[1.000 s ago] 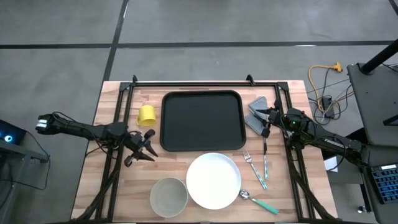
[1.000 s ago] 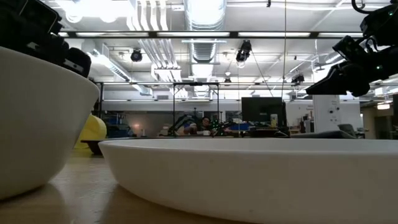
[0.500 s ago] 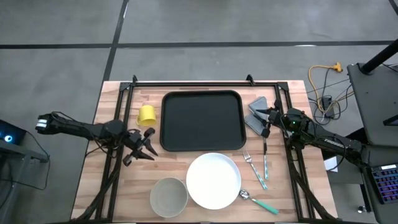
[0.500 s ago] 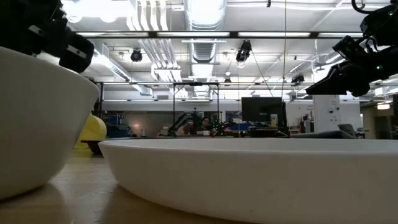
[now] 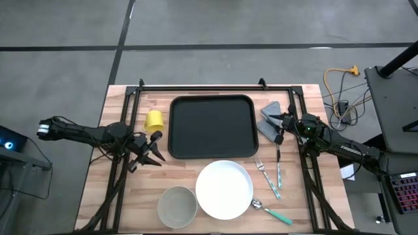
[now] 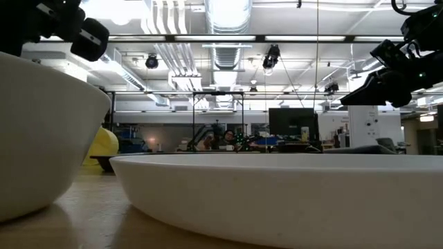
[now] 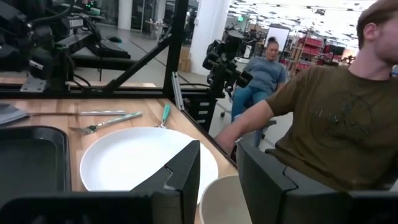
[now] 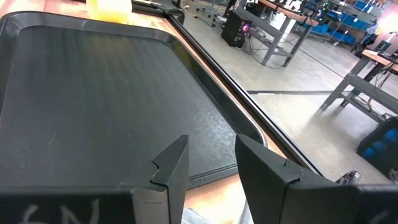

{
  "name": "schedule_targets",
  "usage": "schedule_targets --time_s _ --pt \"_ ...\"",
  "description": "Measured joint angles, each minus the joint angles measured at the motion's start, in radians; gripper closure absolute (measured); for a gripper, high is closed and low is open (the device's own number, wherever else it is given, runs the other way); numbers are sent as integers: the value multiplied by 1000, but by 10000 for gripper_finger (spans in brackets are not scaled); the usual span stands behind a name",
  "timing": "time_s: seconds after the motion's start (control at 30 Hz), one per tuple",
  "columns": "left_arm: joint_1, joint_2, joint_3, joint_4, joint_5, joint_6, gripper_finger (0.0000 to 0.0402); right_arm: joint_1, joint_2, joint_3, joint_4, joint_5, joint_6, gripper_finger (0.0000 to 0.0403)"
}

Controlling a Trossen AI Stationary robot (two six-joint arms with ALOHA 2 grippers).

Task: Set up tray
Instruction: Put the yellow mug on the top left of the black serving tray

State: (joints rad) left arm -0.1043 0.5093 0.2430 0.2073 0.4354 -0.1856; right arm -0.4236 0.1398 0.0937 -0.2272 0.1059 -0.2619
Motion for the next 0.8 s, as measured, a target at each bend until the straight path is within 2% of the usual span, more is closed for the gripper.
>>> schedule_targets --time_s 0.57,0.67,0.8 --pt "-51 219 174 -3 -13 -11 311 0 0 0 0 0 0 280" --pt "-90 249 212 -15 -42 -11 311 0 0 0 0 0 0 280" --pt "-161 280 265 -68 -144 -8 311 0 0 0 0 0 0 280"
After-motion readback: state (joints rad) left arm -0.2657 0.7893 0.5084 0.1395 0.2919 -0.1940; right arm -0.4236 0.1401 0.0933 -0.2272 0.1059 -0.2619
